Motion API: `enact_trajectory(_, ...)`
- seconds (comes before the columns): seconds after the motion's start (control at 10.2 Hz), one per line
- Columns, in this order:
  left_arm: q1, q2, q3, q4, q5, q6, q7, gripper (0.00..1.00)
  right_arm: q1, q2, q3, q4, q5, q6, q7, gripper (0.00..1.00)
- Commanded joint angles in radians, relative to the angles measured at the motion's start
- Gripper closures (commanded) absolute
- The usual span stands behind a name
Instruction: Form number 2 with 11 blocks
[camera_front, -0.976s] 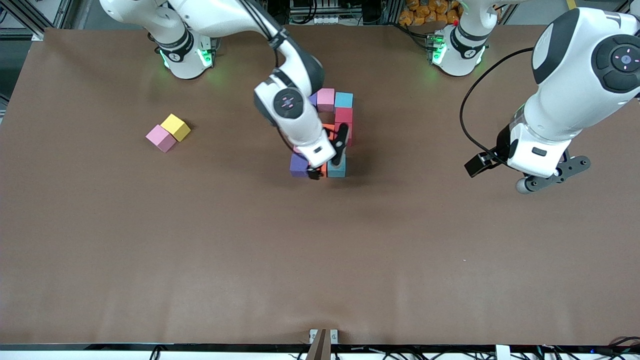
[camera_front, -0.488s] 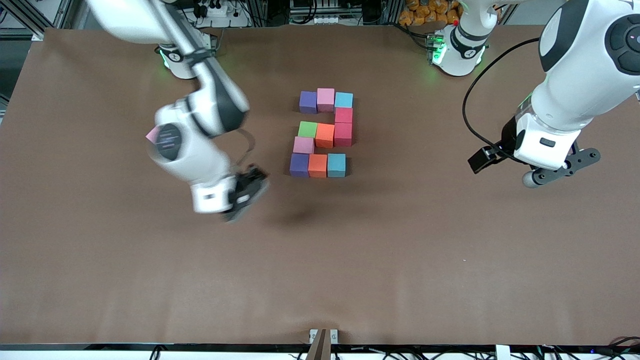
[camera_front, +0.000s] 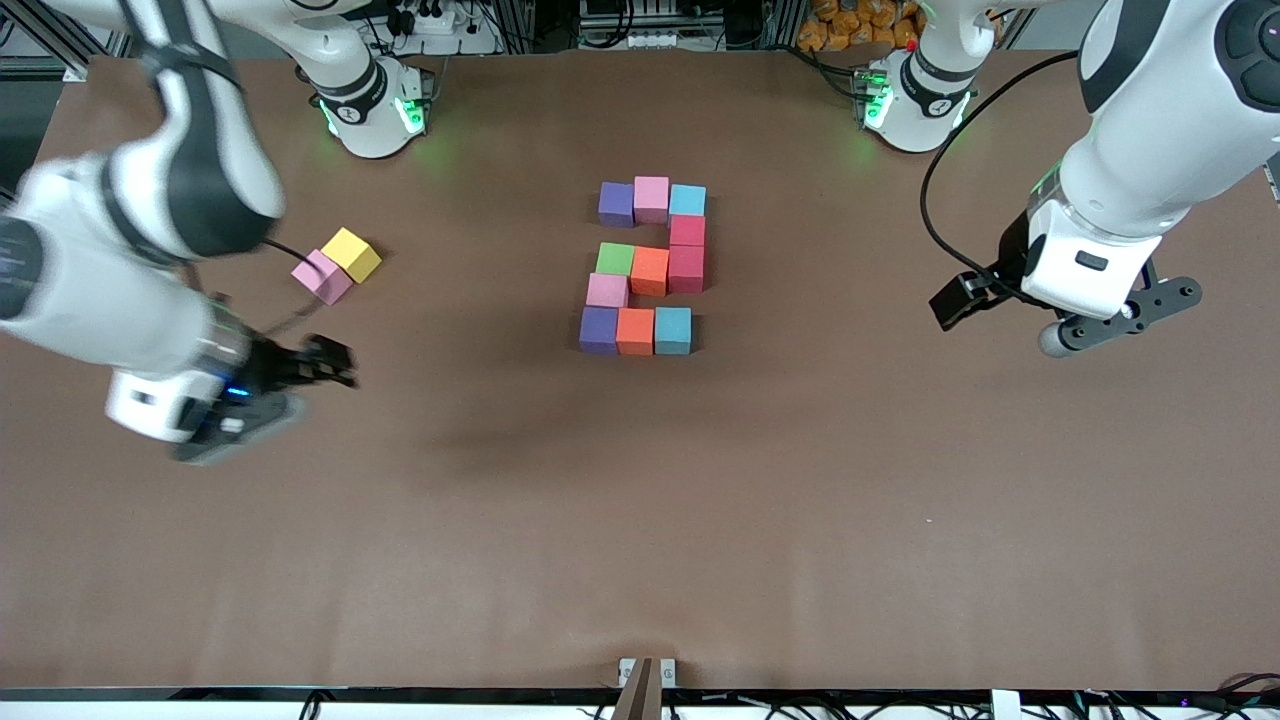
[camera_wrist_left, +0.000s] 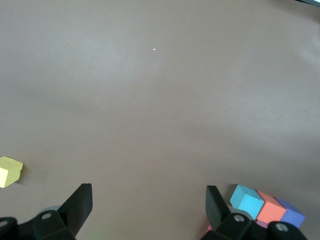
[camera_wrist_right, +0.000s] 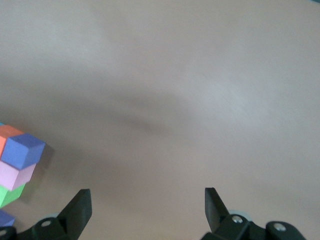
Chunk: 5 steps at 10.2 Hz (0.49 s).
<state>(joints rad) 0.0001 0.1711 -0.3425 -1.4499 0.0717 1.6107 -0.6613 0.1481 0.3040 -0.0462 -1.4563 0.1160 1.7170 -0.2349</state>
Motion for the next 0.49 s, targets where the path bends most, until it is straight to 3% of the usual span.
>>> enact_trajectory(0.0, 0.012, -0.002, -0.001, 0.016, 0.005, -0.024, 0.092, 0.00, -0.010, -0.019, -0.101, 0.097, -0.015, -0.143, 0.101, 0.00)
enact_trajectory(0.39, 0.041, -0.021, 0.036, 0.017, 0.003, -0.026, 0.189, 0.00, -0.110, -0.170, -0.113, 0.091, -0.009, -0.275, 0.118, 0.00)
